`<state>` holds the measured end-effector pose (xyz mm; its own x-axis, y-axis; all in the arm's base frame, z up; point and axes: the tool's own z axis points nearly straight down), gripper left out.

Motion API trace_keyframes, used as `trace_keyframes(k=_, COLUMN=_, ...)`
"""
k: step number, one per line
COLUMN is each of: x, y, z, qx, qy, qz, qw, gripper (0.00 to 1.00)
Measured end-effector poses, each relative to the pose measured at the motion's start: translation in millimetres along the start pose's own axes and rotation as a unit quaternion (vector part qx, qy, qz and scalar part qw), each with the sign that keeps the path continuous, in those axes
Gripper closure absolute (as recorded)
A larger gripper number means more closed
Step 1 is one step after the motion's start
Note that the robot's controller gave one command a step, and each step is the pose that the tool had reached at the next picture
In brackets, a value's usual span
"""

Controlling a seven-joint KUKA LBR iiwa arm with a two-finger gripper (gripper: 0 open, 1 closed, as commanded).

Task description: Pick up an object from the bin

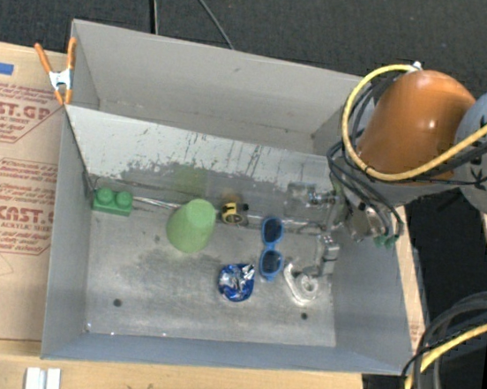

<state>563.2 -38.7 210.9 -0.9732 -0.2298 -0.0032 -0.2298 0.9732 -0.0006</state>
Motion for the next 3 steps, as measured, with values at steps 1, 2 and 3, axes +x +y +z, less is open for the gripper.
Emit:
trace_keyframes(k=1, x=-15.5, y=26, z=134, qx=-0.002, qy=0.0034, qz=-0.112, qw=0.9937, gripper=0.0)
trace_keyframes(k=2, x=28.5, y=56, z=142, qx=-0.002, qy=0.0027, qz=-0.042, qw=0.9991, gripper=0.0)
trace_keyframes(k=3, x=27.5, y=55, z=141, qx=-0.001, qy=0.0018, qz=-0.042, qw=0.9991, gripper=1.0)
